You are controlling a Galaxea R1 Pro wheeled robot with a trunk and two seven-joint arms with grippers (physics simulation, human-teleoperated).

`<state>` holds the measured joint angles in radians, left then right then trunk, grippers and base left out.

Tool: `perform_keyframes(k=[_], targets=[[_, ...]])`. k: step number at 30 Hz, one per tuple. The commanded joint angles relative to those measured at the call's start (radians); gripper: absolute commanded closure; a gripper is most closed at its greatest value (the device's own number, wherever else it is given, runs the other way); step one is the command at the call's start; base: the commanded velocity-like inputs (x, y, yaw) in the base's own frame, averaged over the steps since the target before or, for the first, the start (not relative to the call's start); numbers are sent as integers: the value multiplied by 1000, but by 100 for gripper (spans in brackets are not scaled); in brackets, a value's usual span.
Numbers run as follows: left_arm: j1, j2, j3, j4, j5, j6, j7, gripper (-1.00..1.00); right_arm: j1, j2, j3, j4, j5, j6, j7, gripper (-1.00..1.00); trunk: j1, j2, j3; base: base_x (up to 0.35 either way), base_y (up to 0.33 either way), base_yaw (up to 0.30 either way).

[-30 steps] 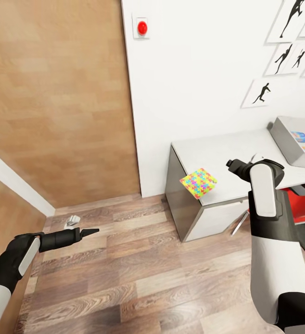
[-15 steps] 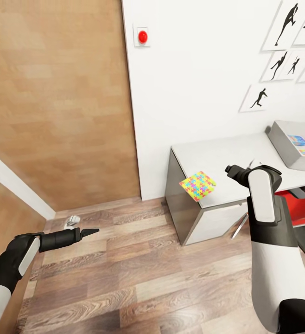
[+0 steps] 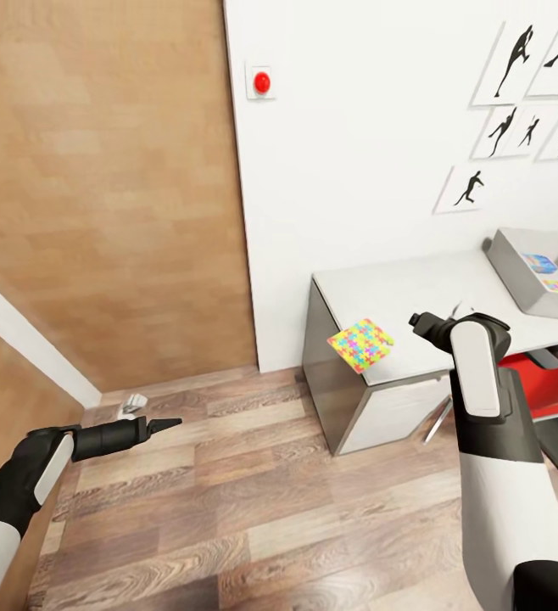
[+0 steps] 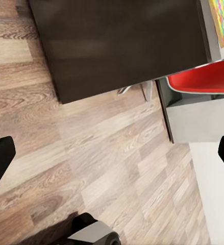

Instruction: Put all the toys in the child's room - the three board games (two on the bed and one on the table), the two jigsaw puzzles on the table, and the tennis ball on the table - inside the toy box on the table in the child's room.

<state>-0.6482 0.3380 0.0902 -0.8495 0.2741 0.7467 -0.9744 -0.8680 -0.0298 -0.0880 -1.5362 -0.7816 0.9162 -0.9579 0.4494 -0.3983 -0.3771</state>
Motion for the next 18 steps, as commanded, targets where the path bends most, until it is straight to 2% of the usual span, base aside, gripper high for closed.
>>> perform_keyframes(k=[1, 18], targets=[[-1, 0, 0, 0, 3, 6, -1, -100, 2, 0, 0, -1, -10, 4, -10, -100, 1, -2, 0, 0, 0, 0], [-1, -1, 0, 0, 3, 5, 15, -100, 23, 1, 0, -6, -10, 41, -10, -100, 1, -2, 28, 0, 0, 0]])
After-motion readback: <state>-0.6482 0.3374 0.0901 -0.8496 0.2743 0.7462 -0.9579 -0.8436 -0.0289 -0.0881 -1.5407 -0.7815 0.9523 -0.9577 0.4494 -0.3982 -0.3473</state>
